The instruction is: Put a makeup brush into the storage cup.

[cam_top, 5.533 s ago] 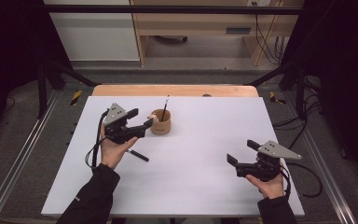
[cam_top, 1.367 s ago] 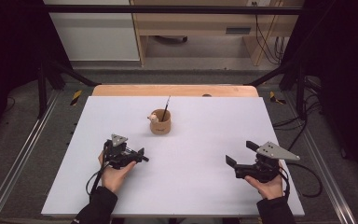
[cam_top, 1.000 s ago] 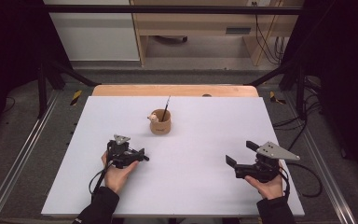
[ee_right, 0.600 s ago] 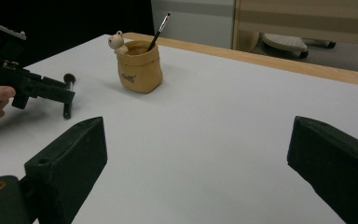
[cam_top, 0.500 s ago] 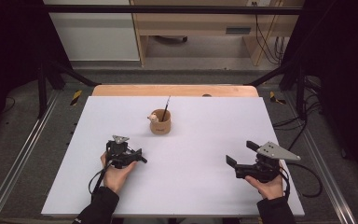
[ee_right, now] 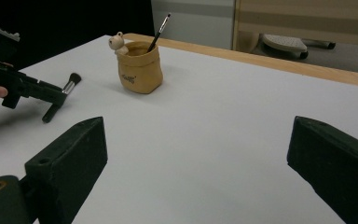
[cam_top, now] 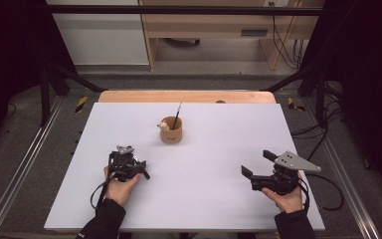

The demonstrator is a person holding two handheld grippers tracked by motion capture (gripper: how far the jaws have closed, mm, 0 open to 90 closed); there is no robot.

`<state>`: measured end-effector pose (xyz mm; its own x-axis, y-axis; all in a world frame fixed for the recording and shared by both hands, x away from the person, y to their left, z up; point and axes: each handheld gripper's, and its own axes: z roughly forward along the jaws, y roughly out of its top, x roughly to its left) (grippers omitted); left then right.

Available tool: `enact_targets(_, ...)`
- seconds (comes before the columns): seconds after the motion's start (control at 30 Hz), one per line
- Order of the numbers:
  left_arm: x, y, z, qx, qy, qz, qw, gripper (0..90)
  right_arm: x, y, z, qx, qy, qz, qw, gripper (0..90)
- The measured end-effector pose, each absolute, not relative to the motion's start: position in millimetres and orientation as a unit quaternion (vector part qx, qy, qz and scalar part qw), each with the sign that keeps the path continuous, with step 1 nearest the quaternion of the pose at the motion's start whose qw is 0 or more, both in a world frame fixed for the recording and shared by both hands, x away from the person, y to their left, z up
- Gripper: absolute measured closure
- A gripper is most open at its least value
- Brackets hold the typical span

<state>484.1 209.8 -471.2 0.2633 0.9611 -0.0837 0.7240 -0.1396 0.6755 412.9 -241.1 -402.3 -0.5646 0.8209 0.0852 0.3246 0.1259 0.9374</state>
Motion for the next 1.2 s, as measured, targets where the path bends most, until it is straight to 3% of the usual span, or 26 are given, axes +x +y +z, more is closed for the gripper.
enact_targets(0.3,483,216,-470,0.736,0.573,0.176,0.314,61.1,413,-241,-402,0.402,0.712,0.525,0.237,5.6)
enact_targets(1.2,481,225,-466,0.766,0.547,0.158,0.299,74.1,413,-241,-402,0.402,0.712,0.525,0.235,5.7)
